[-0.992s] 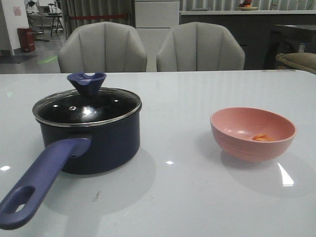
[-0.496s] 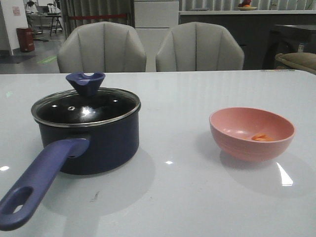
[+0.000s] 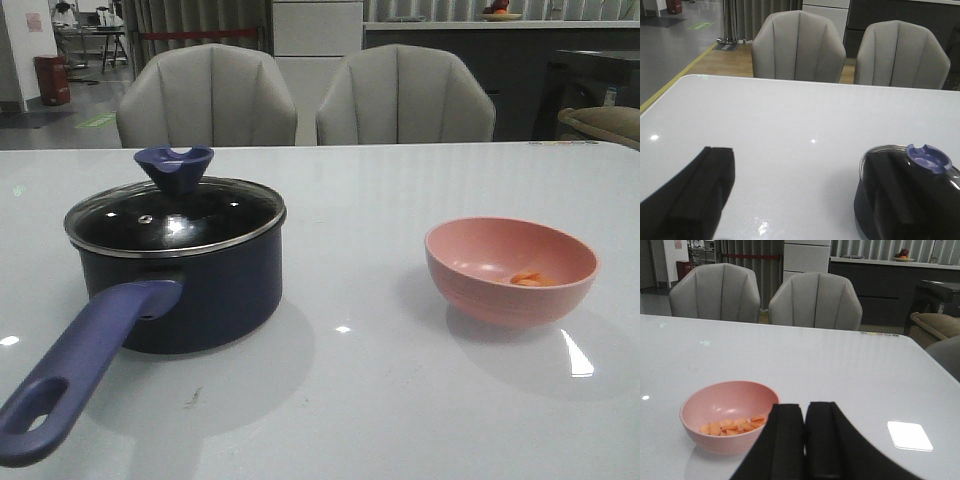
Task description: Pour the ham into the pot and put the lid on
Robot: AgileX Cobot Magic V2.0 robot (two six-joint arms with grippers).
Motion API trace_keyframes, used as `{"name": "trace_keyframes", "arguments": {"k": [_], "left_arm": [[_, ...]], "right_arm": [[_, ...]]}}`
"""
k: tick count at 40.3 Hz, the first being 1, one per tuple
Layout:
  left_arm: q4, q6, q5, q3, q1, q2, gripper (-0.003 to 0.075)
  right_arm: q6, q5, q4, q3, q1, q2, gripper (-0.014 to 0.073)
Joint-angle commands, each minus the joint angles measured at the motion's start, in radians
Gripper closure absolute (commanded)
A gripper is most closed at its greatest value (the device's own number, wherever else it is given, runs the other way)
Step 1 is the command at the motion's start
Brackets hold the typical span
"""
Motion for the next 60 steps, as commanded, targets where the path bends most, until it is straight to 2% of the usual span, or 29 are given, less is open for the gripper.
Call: {"name": "trace_keyframes", "arguments": {"k": [1,11,23,29,33,44,47,55,60], "left_arm": [[-0.009,-0.003,-0.07,-0.027,0.001,0.03,0.0139],[-0.051,-0.003,0.046,-0.116,-0.002,0.188,0.0139],[0.01,-0.003,0.246,-0.333,-0.083,0.484,0.0139],[-0.017,-0.003,0.301,-0.472,-0.105,0.656,0.0139],[-0.069,-0.003,0.323,-0.565,-0.15,0.779,0.0139],[-0.069,-0.005,0.369,-0.795,-0.349,1.08,0.0139],[-0.041,-0.02,0.394,-0.863,-0.391,1.157,0.0143],[0.142,-0.221,0.509,-1.028,-0.466,1.314,0.0171],[0.212,-0.251,0.569,-1.112,-0.514,1.393,0.0171]], "right_arm": [[-0.005,-0.09,-0.014,-0.005,-0.006,-0.021,0.0444],[-0.005,-0.09,-0.014,-0.005,-0.006,-0.021,0.0444],[-0.005,-0.09,-0.014,-0.005,-0.006,-0.021,0.0444],[-0.005,-0.09,-0.014,-0.005,-0.006,-0.021,0.0444],[-0.005,-0.09,-0.014,-0.005,-0.006,-0.021,0.0444],[-0.005,-0.09,-0.014,-0.005,-0.006,-0.021,0.0444],[-0.005,-0.09,-0.014,-0.005,-0.006,-0.021,0.0444],[-0.005,-0.09,-0.014,-0.005,-0.006,-0.021,0.0444],[-0.005,-0.09,-0.014,-0.005,-0.006,-0.021,0.0444]]}}
